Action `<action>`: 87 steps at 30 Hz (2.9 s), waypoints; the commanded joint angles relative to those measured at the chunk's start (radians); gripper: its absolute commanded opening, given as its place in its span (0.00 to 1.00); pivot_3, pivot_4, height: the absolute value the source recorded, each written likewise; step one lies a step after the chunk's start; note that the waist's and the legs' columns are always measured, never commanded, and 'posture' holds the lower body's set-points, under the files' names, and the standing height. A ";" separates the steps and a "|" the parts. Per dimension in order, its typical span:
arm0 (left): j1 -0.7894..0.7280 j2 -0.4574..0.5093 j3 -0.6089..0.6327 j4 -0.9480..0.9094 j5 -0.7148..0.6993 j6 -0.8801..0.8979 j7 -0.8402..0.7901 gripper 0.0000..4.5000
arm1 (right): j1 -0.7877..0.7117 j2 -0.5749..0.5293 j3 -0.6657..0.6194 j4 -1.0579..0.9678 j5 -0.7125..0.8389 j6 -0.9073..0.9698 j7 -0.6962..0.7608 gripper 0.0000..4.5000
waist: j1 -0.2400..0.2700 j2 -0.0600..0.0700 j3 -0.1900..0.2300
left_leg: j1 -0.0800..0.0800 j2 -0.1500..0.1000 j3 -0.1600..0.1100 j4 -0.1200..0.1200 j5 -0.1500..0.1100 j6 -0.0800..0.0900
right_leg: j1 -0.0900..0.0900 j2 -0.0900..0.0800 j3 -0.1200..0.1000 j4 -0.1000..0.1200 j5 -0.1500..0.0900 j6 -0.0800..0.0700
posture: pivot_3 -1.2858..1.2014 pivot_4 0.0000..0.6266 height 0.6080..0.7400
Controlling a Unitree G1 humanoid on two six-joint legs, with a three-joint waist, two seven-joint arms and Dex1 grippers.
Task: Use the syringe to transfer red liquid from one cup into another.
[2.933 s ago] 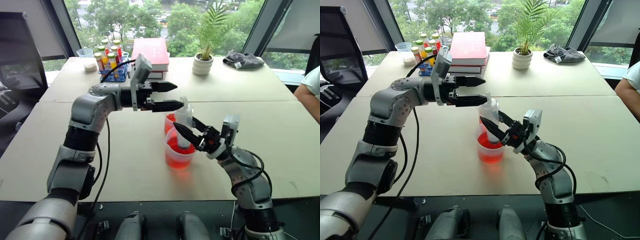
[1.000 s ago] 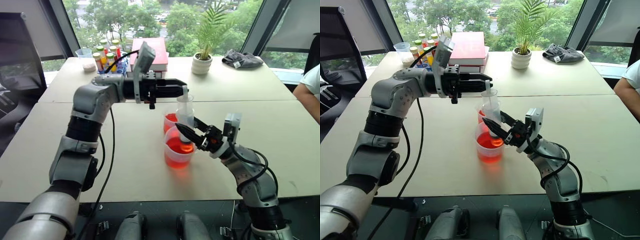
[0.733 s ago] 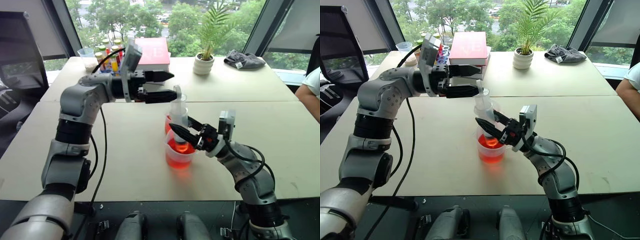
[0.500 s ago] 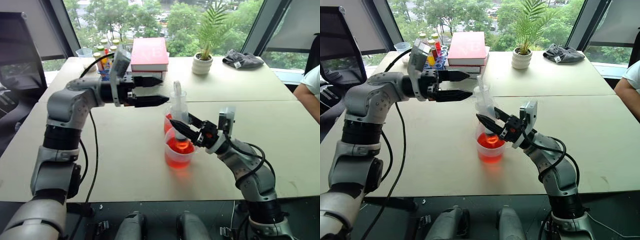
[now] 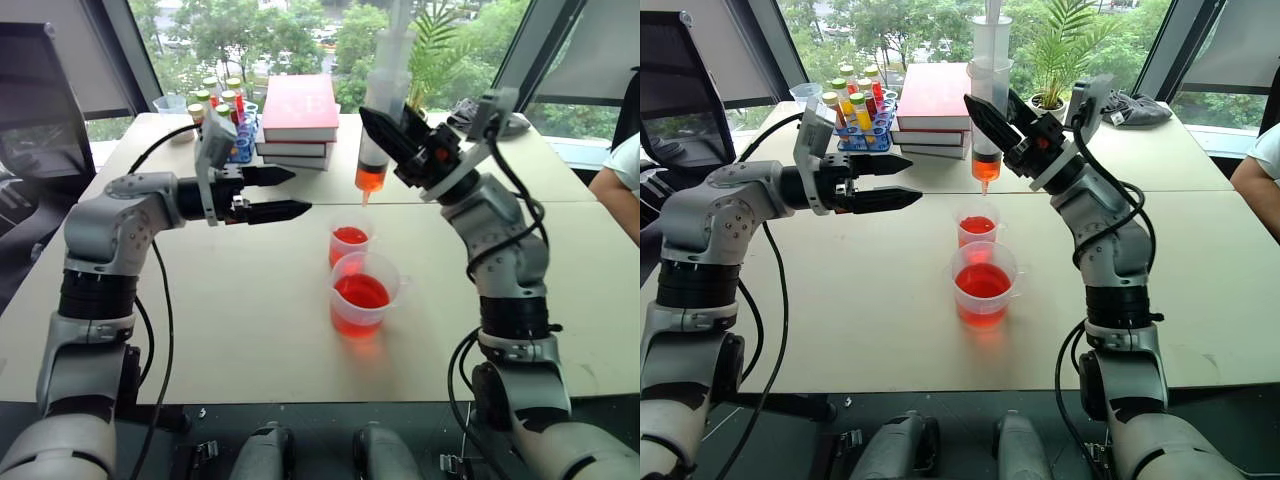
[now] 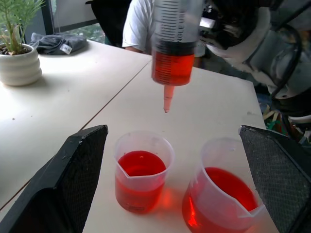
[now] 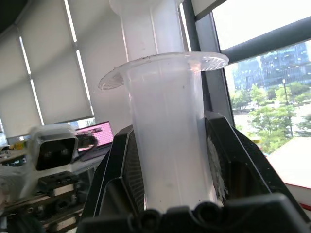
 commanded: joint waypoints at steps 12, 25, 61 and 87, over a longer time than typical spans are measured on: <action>-0.251 -0.130 0.004 0.137 0.016 -0.096 0.016 0.99 | 0.023 0.079 0.035 0.209 -0.141 -0.249 0.119 0.31 | 0.000 0.000 0.000 | -0.001 0.000 0.000 0.000 0.000 -0.001 | -0.001 0.000 0.000 0.000 0.000 0.000 | 0.52 0.24 1.00; -0.375 -0.251 -0.035 0.324 0.091 -0.214 -0.028 0.99 | 0.054 0.079 0.045 0.180 -0.169 -0.239 0.140 0.31 | -0.002 0.000 0.000 | -0.001 0.000 0.000 0.000 0.000 -0.001 | -0.001 0.001 0.000 0.001 0.000 0.000 | 0.52 0.24 1.00; -0.330 -0.322 -0.077 0.443 0.236 -0.297 -0.067 0.01 | 0.037 0.048 0.008 -0.047 -0.111 -0.074 0.100 0.31 | 0.000 0.000 0.000 | -0.001 0.000 0.000 0.000 0.000 -0.001 | -0.001 0.000 0.000 0.000 0.000 0.000 | 0.52 0.24 1.00; -0.272 -0.320 -0.071 0.373 0.221 -0.238 -0.048 0.15 | 0.003 0.034 -0.006 -0.037 -0.117 -0.064 0.091 0.31 | 0.000 0.000 0.000 | -0.001 0.000 0.000 0.000 0.000 -0.001 | -0.001 0.000 0.000 0.000 0.000 0.000 | 0.52 0.24 1.00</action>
